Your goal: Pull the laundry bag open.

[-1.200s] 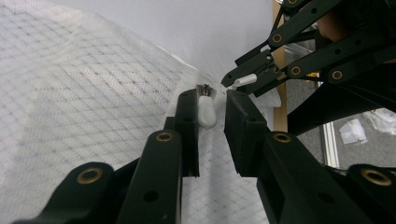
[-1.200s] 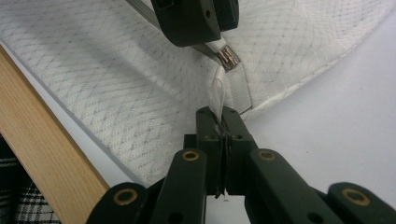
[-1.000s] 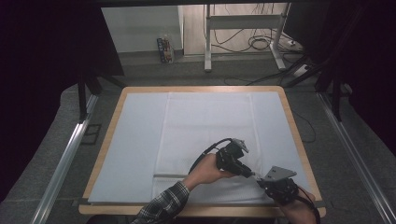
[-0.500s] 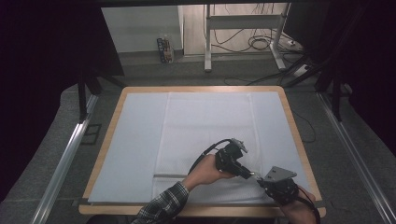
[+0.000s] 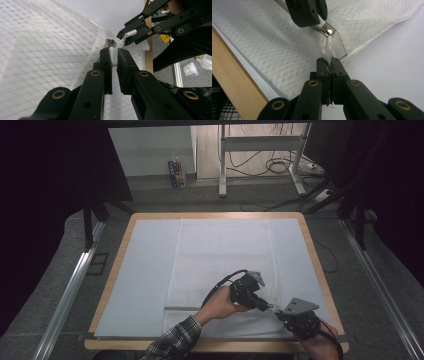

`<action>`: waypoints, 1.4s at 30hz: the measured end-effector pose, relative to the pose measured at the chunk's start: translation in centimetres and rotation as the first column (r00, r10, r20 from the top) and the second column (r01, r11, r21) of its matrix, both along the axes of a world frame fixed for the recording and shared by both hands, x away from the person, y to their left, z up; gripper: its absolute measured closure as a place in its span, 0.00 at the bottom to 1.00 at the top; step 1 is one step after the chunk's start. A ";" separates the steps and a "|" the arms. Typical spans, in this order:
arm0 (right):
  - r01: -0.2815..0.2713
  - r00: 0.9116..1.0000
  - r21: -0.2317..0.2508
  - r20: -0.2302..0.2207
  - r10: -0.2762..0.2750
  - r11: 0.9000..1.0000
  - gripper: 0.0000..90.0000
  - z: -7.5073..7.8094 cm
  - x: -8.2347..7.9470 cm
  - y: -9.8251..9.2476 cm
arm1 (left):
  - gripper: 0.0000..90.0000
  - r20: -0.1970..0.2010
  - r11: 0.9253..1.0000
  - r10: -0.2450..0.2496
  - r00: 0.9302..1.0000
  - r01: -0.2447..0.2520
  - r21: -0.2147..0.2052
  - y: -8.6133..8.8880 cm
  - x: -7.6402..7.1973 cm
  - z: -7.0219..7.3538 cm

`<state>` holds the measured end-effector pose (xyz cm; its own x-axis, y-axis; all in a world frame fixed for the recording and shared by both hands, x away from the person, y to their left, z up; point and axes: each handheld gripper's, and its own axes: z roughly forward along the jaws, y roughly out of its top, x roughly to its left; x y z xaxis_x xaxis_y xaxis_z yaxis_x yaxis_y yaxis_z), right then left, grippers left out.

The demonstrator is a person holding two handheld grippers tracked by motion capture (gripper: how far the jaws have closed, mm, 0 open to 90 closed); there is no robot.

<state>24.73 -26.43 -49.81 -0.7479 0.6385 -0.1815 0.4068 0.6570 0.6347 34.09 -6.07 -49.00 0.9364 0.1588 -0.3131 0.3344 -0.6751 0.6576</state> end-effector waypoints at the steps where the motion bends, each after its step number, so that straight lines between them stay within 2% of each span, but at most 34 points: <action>1: 0.000 1.000 0.000 0.000 0.000 1.000 0.94 0.0 0.0 0.0 | 0.93 0.000 1.000 0.000 1.000 0.000 0.000 0.0 0.0 0.0; 2: 0.001 1.000 0.019 -0.004 -0.001 1.000 0.91 0.1 0.0 -0.1 | 0.93 0.001 1.000 0.007 1.000 -0.007 -0.008 0.1 -0.1 0.1; 3: 0.011 1.000 0.074 -0.021 -0.010 0.997 0.83 0.3 0.3 -0.6 | 0.93 0.016 1.000 -0.001 1.000 0.001 -0.010 0.5 0.1 0.2; 5: 0.032 0.999 0.123 -0.030 -0.028 0.992 0.75 0.5 0.5 -1.2 | 0.93 0.016 1.000 -0.003 1.000 0.004 -0.021 0.8 0.1 0.3; 7: 0.046 0.998 0.166 -0.048 -0.038 0.985 0.66 0.7 0.8 -1.5 | 0.93 0.013 1.000 -0.005 1.000 0.006 -0.027 1.2 0.0 0.4; 8: 0.046 0.998 0.166 -0.048 -0.038 0.985 0.66 0.7 0.8 -1.5 | 0.93 0.013 1.000 -0.005 1.000 0.006 -0.027 1.2 0.0 0.4; 9: 0.065 0.996 0.204 -0.076 -0.051 0.977 0.54 0.7 1.2 -1.8 | 0.93 0.007 0.999 -0.006 1.000 0.006 -0.038 1.4 0.0 0.4; 12: 0.070 0.992 0.250 -0.121 -0.041 0.966 0.47 0.5 1.9 -1.9 | 0.93 0.000 0.999 -0.013 1.000 0.013 -0.043 1.8 0.0 0.3; 16: 0.060 0.978 0.351 -0.207 0.015 0.934 0.50 0.4 3.2 -2.1 | 0.93 -0.009 0.998 -0.025 1.000 0.025 -0.061 2.2 0.1 0.1; 18: 0.065 0.969 0.395 -0.244 0.036 0.916 0.57 0.3 3.8 -2.1 | 0.93 -0.006 0.998 -0.026 1.000 0.025 -0.058 2.2 0.1 0.0; 20: 0.066 0.964 0.431 -0.260 0.054 0.900 0.68 0.2 4.1 -2.3 | 0.93 -0.008 0.998 -0.027 1.000 0.026 -0.053 2.1 0.1 -0.2; 22: 0.073 0.967 0.442 -0.250 0.045 0.894 0.78 0.4 4.2 -2.3 | 0.93 0.000 0.999 -0.030 1.000 0.030 -0.046 1.8 0.1 -0.4; 24: 0.080 0.970 0.443 -0.240 0.033 0.893 0.89 0.5 4.2 -2.5 | 0.92 0.002 0.999 -0.031 1.000 0.031 -0.037 1.6 0.0 -0.7; 26: 0.073 0.973 0.440 -0.229 0.033 0.895 0.93 0.5 4.0 -2.5 | 0.91 -0.016 0.999 -0.035 0.999 0.035 -0.034 1.5 0.0 -1.0; 28: 0.073 0.979 0.420 -0.205 0.016 0.904 0.94 0.7 3.8 -2.4 | 0.84 -0.019 0.999 -0.038 0.999 0.037 -0.027 1.4 0.0 -1.2; 30: 0.068 0.982 0.430 -0.189 0.016 0.900 0.94 0.9 3.6 -2.5 | 0.81 -0.019 0.999 -0.034 0.999 0.034 -0.022 1.4 0.0 -1.3; 32: 0.066 0.982 0.429 -0.187 0.017 0.901 0.94 0.9 3.6 -2.6 | 0.81 -0.020 0.999 -0.032 0.999 0.032 -0.021 1.4 0.0 -1.3; 33: 0.057 0.985 0.418 -0.174 0.018 0.906 0.94 0.9 3.5 -2.5 | 0.81 -0.030 0.999 -0.029 0.999 0.028 -0.030 1.4 0.1 -1.3; 35: 0.051 0.985 0.412 -0.170 0.022 0.910 0.94 0.9 3.4 -2.4 | 0.81 -0.035 0.999 -0.024 0.999 0.023 -0.035 1.4 0.1 -1.3; 37: 0.046 0.987 0.401 -0.160 0.020 0.915 0.94 1.0 3.4 -2.3 | 0.82 -0.041 0.999 -0.020 0.999 0.019 -0.035 1.3 0.2 -1.3; 42: 0.039 0.989 0.400 -0.148 0.022 0.916 0.94 1.0 3.3 -2.2 | 0.93 -0.058 1.000 -0.016 0.998 0.015 -0.022 1.0 0.2 -1.4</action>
